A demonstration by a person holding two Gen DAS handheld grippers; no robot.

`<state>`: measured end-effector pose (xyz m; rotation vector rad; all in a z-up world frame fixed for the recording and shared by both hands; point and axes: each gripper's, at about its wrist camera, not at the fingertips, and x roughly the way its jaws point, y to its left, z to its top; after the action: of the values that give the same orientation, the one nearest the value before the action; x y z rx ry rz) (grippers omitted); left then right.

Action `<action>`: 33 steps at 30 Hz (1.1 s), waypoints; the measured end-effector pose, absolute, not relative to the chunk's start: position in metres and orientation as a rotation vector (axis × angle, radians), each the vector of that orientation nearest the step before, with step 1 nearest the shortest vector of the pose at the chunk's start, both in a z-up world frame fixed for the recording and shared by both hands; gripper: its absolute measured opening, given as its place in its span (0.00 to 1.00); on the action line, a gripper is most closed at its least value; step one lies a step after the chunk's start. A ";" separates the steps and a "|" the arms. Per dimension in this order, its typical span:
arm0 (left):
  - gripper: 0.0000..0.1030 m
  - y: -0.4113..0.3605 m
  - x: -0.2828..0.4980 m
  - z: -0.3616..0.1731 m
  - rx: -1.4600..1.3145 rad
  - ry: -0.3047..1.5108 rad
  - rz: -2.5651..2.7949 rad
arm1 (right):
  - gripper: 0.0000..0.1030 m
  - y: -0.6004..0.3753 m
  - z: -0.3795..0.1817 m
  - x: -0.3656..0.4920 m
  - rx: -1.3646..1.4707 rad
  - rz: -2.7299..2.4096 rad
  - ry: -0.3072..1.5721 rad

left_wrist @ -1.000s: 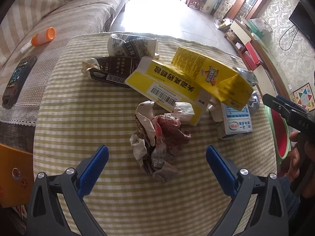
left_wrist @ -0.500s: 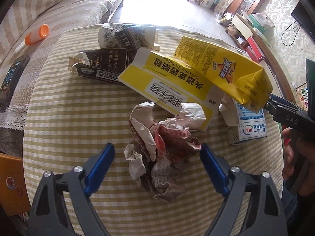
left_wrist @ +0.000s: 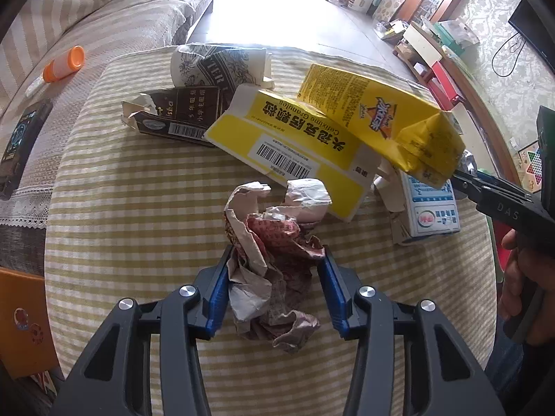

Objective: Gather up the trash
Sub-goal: 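Grasp the crumpled brown paper with the left tool while the right tool grasps the silver foil, then lift the paper and foil and carry both over the red bin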

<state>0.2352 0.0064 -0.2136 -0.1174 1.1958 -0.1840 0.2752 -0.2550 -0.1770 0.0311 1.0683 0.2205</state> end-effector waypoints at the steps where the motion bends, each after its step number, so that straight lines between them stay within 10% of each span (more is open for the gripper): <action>1: 0.43 0.007 0.232 -0.211 -0.119 1.191 -0.186 | 0.53 -0.257 -0.174 0.272 0.034 0.220 1.064; 33: 0.43 -0.026 0.163 -0.084 -0.074 0.928 -0.211 | 0.52 -0.299 -0.054 0.158 0.081 0.208 0.840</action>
<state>0.1629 -0.0260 -0.0836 -0.0736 0.9280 -0.2111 0.1577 -0.2993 -0.0540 0.0811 0.8402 0.2084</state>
